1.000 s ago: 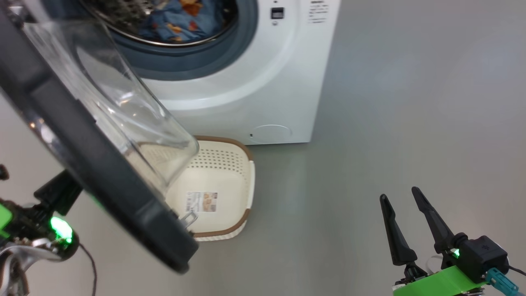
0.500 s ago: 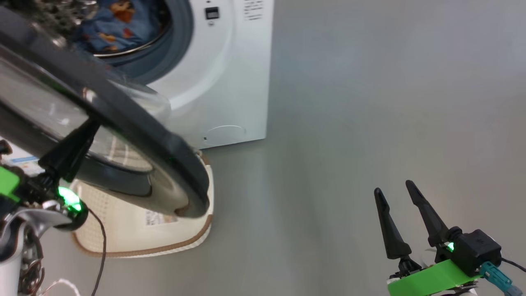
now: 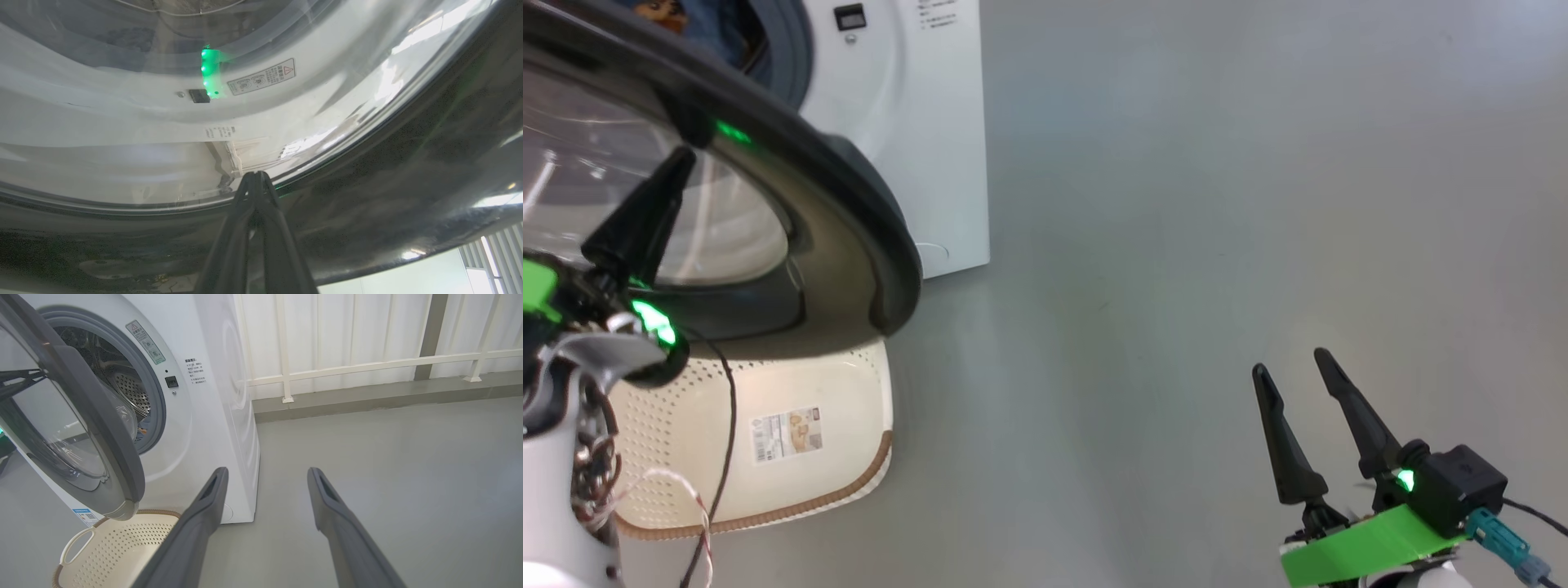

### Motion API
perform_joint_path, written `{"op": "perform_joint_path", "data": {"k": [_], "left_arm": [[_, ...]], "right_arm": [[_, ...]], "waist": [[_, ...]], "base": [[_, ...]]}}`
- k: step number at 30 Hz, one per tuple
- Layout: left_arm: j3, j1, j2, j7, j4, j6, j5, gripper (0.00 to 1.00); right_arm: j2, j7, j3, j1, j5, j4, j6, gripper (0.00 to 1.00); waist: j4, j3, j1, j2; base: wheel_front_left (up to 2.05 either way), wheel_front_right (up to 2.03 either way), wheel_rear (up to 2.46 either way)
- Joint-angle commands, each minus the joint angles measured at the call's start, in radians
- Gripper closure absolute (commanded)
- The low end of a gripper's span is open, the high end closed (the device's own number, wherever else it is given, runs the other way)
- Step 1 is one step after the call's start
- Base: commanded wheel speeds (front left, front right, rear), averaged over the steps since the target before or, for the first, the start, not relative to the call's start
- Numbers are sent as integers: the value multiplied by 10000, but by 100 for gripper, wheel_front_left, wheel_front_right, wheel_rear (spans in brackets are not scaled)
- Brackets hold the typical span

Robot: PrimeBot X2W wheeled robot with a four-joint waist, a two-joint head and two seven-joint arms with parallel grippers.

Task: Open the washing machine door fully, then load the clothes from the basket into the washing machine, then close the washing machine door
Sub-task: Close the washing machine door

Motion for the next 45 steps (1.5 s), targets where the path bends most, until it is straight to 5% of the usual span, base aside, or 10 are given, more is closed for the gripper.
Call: {"op": "perform_joint_path", "data": {"k": [1, 12, 24, 40, 41, 42, 43, 45], "left_arm": [[315, -593, 340, -164, 23, -164, 136, 100], [574, -1939, 418, -1116, 1566, -757, 626, 100], [741, -2003, 333, -706, 1862, -1048, 325, 100], [1731, 397, -59, -411, -414, -1175, -357, 100], [1780, 646, -173, -272, -673, -1176, -520, 62], [1835, 916, -240, -193, -930, -1177, -604, 13], [1902, 1189, -266, -244, -1184, -1178, -541, 0], [2050, 1735, -437, -268, -1831, -1180, -536, 0]], "right_arm": [[-2, -96, 302, -422, 60, -196, 62, 0], [-1, -172, 504, -762, 230, -28, 62, 0], [0, -208, 419, -884, 249, 27, 62, 0], [1, -218, 394, -690, 238, -51, 62, 0], [1, -218, 381, -667, 239, -51, 62, 0], [1, -218, 363, -638, 244, -57, 62, 0], [1, -219, 339, -608, 248, -63, 62, 0], [1, -219, 289, -548, 256, -74, 62, 0]], "waist": [[-130, 110, -1, 0], [-451, 482, -1, 0], [-227, 619, -1, 0], [240, 430, -1, 0], [265, 384, -1, 0], [295, 352, -1, 0], [326, 320, -1, 0], [383, 255, -1, 0]], "base": [[0, 0, 0], [0, 0, 0], [0, 0, 0], [0, 0, 0], [0, 0, 0], [0, 0, 0], [0, 0, 0], [0, 0, 0]]}}
